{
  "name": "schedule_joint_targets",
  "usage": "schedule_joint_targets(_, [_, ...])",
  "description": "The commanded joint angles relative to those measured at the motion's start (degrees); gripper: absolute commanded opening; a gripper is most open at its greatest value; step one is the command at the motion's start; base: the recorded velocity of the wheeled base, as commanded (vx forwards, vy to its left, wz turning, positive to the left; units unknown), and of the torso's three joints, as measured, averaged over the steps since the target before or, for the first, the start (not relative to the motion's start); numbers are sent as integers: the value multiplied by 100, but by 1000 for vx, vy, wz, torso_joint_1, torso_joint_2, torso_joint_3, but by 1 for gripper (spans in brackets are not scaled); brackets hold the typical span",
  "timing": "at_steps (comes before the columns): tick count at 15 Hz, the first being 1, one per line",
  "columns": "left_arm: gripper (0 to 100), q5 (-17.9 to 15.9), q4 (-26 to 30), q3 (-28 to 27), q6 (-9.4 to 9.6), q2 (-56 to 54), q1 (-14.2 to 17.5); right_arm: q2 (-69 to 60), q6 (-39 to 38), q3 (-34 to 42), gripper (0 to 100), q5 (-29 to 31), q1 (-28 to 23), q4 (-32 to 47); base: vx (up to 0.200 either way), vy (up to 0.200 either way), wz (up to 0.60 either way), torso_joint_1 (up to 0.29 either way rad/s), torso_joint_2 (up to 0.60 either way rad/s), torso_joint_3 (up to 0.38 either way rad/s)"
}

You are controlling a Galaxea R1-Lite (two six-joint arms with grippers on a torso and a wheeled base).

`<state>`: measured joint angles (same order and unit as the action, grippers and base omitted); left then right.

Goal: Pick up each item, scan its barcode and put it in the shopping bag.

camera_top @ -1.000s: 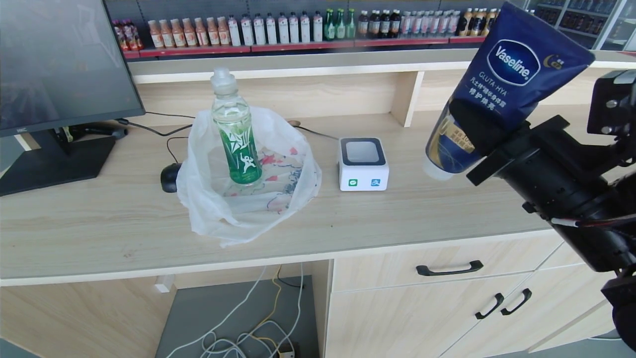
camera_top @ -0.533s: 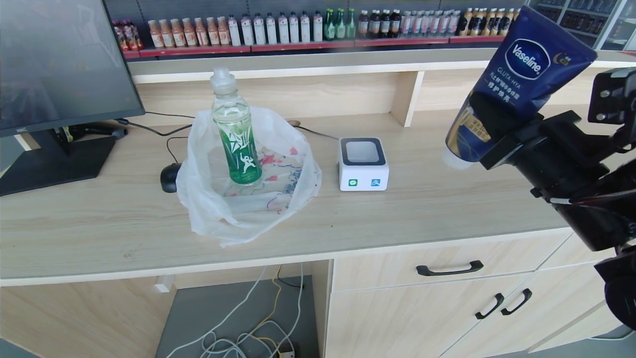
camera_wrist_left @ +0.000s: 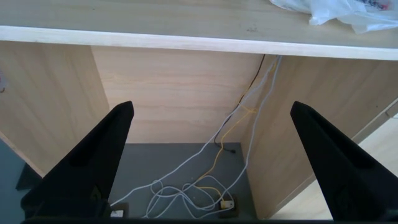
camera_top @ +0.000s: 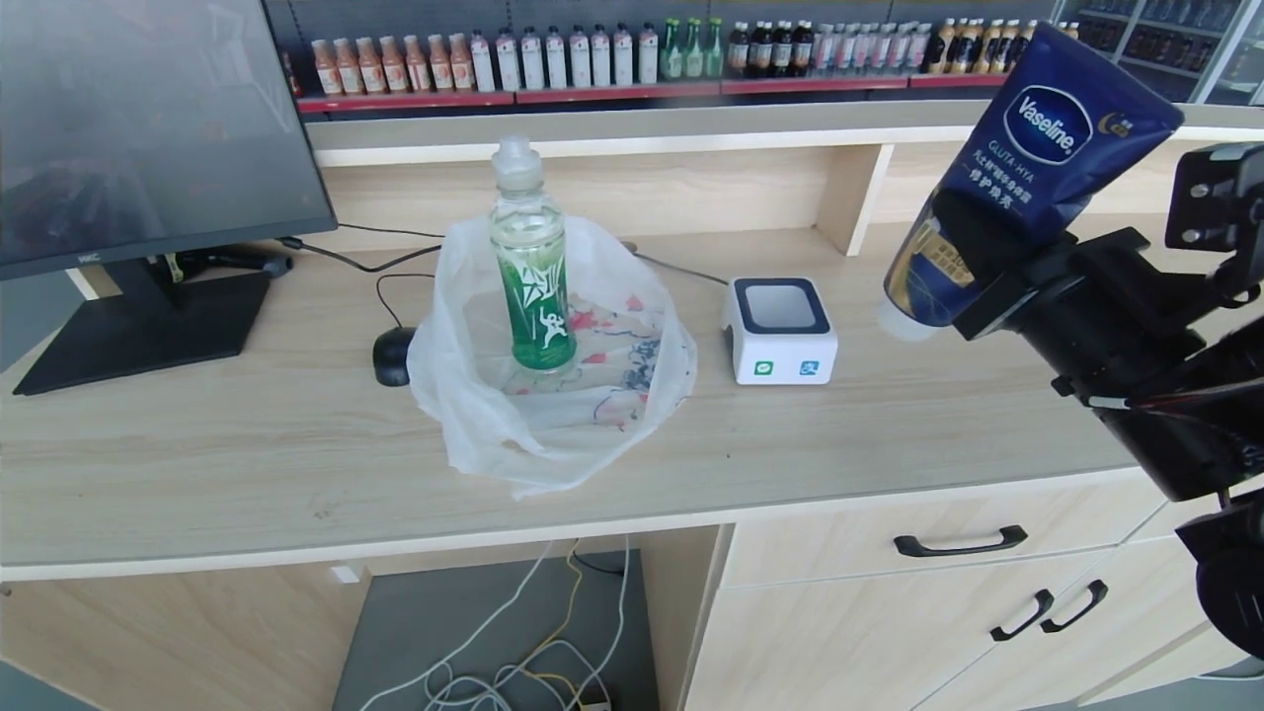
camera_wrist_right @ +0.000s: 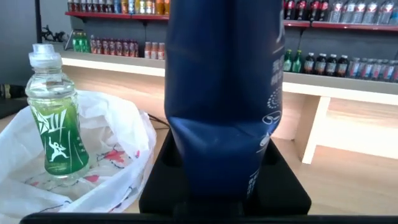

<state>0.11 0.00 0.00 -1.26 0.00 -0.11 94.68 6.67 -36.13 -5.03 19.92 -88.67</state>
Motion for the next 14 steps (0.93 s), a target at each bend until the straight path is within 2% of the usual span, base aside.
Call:
schedule_joint_targets(1, [100, -2, 0, 0, 3, 0, 2, -11, 1, 19, 0, -6, 12, -1, 0, 200, 0, 2, -2, 2])
schedule_joint_targets(9, [100, -2, 0, 0, 20, 0, -7, 15, 1, -8, 0, 2, 21, -18, 0, 200, 0, 2, 2, 2])
schedule_joint_targets(14, [100, 7, 0, 0, 20, 0, -7, 384, 19, -78, 0, -24, 161, -10, 0, 0, 0, 0, 0, 0])
